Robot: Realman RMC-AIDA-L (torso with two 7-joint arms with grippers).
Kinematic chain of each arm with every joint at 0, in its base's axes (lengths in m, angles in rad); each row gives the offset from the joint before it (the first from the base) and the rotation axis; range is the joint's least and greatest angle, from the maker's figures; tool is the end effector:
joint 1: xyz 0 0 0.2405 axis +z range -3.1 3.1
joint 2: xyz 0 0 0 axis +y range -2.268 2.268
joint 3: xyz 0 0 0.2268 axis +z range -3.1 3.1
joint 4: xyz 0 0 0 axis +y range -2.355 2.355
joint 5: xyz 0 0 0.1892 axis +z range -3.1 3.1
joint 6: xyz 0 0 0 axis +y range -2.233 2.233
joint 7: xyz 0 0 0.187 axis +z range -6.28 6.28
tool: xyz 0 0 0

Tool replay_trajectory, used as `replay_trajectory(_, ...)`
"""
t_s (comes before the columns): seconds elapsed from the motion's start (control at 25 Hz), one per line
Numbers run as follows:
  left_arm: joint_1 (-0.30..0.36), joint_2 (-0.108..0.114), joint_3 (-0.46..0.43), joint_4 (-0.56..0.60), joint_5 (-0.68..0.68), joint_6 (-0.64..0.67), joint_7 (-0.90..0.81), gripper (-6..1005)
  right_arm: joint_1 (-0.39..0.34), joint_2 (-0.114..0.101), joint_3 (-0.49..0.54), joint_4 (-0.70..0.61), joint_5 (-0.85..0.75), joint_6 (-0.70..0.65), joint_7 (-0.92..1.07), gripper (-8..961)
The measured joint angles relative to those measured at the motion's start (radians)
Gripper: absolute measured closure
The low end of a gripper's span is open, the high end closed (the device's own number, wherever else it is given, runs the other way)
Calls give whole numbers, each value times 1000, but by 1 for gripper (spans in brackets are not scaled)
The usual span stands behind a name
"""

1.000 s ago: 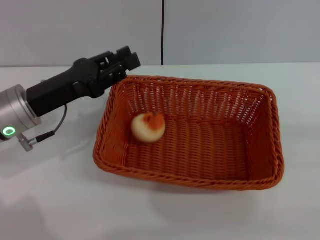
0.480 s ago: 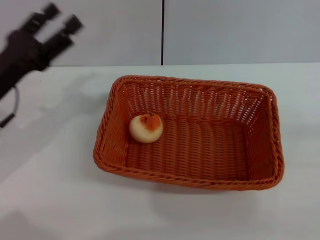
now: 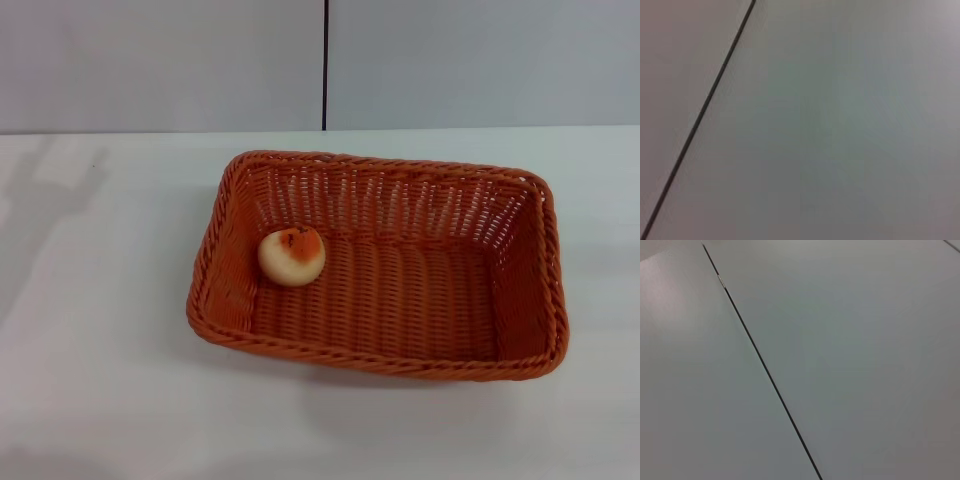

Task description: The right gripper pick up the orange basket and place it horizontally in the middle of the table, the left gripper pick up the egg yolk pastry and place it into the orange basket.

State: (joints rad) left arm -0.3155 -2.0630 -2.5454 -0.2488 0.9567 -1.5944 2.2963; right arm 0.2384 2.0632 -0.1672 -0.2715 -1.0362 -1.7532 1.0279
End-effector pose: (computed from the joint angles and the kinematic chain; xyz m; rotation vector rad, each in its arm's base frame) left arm -0.2697 0.3096 0.0949 -1.5442 -0.5325 -1.2582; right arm 0.3064 0.2576 0.1658 -1.1744 0.5014 1.3864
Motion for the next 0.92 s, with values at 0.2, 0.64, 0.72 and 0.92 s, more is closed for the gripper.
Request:
replay_trajectory(0.2, 2, 1, -2, 4, -2, 18, 0, 154, 12, 0, 0, 4, -1, 5, -29, 403)
replay_trajectory(0.64, -10, 0, -3, 6, -36, 46, -5, 154, 22, 0, -1, 11, -2, 30, -102, 402)
replay_trajectory(0.72, -11, 0, -3, 12, -51, 49, -6, 153, 22, 0, 3, 11, -2, 36, -118, 402)
replay_trajectory(0.92, -13, 0, -3, 15, -70, 50, -9, 153, 22, -2, 8, 11, 1, 54, -145, 402)
